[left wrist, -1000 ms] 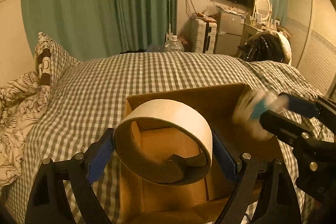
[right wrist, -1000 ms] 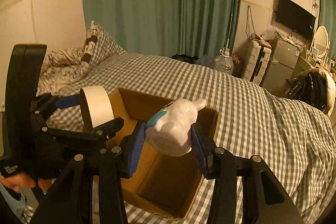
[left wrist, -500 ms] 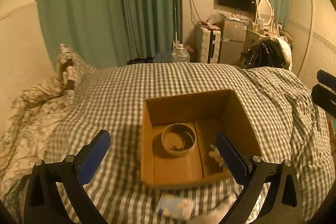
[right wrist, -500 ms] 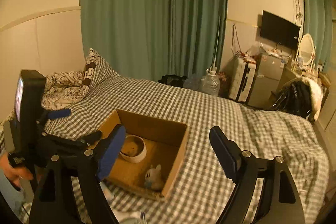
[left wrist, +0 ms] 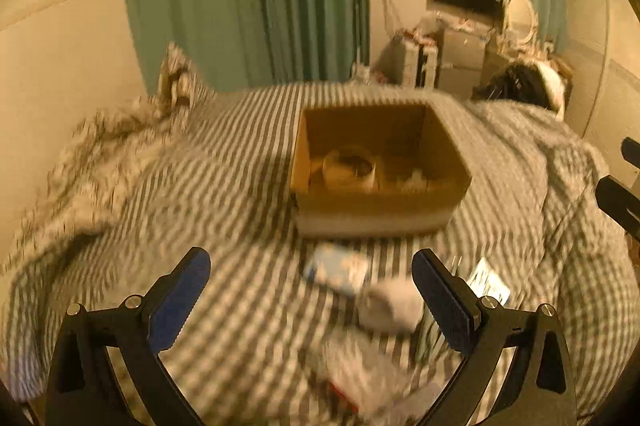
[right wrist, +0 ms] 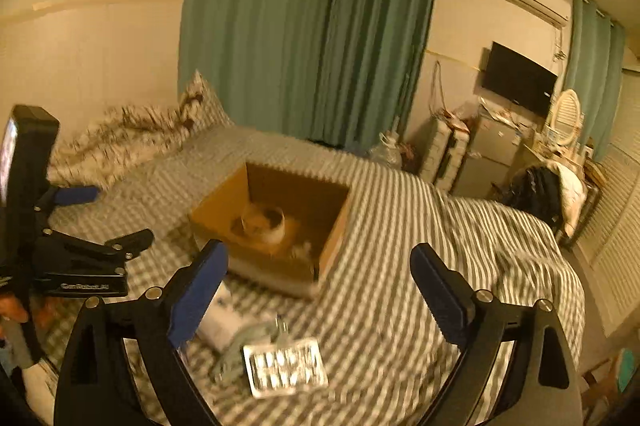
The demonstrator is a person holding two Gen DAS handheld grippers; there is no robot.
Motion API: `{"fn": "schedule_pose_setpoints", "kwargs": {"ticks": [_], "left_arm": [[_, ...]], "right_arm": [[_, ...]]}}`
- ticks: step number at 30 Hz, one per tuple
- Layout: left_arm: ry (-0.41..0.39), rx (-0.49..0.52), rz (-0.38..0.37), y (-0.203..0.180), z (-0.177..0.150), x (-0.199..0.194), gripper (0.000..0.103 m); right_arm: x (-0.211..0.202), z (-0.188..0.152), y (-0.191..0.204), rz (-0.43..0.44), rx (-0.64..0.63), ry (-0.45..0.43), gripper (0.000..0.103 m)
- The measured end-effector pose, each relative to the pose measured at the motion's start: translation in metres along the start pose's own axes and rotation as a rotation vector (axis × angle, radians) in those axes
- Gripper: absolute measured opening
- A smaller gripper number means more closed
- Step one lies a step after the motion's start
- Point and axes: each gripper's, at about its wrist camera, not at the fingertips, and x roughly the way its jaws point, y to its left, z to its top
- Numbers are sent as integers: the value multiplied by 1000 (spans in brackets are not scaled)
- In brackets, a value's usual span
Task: Organize objects
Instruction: 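Grasp the clear cup of cotton swabs with the left tool, then lift the cup with the left tool while the right tool grasps the blue card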
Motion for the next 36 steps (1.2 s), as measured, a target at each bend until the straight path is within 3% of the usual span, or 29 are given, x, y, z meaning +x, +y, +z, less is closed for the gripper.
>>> {"fn": "schedule_pose_setpoints", "kwargs": {"ticks": [3, 9, 14, 18, 21, 23, 25, 32, 36], "left_arm": [[60, -10, 21, -4, -30, 12, 103], [150, 26, 79, -24, -66, 41, 103], [249, 15, 75, -34, -90, 64, 103], [303, -2, 26, -36, -103, 78, 103], [370, 30, 32, -41, -116, 96, 103], [334, 57, 31, -42, -120, 96, 97], [316, 70, -16, -44, -118, 92, 76], [254, 53, -85, -35, -106, 75, 65], [222, 47, -83, -21, -94, 71, 64]], "right_arm": [[14, -35, 8, -39, 29, 53, 93], [55, -97, 14, -13, 88, 202, 93], [82, -127, 16, -34, 56, 284, 93], [95, -137, 12, -21, 79, 315, 93], [101, -143, 9, -19, 91, 334, 93], [102, -144, 7, -16, 97, 334, 93], [102, -145, 7, -13, 98, 334, 93], [110, -141, 28, 3, 30, 344, 93], [131, -145, 49, -18, -56, 391, 93]]}}
